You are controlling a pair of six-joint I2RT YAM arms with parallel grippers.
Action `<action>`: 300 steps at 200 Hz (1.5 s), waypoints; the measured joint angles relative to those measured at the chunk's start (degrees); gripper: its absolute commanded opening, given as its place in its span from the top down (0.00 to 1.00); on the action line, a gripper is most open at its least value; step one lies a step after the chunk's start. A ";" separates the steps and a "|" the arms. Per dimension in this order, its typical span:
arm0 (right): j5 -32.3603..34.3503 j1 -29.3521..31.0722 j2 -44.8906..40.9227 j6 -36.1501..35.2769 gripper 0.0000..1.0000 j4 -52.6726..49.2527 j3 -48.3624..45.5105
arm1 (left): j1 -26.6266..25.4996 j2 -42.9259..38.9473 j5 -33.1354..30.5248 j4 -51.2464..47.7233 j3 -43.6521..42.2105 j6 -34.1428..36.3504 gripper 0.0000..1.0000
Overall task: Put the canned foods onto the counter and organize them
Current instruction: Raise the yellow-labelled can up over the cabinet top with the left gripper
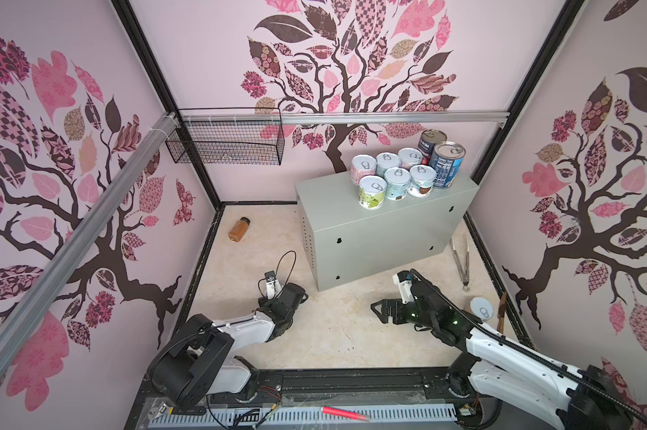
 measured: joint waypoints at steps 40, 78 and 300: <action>-0.83 0.00 -0.63 -0.13 0.00 -0.22 0.00 | 0.00 -10.54 2.12 -11.82 4.72 0.31 0.35; -1.75 0.00 -0.66 -0.46 0.00 -0.94 0.00 | 0.00 -18.53 5.27 -21.84 12.52 2.80 0.34; -3.17 0.00 -0.70 -3.67 0.00 -4.55 1.64 | 7.28 7.74 28.85 -57.57 96.48 29.81 0.33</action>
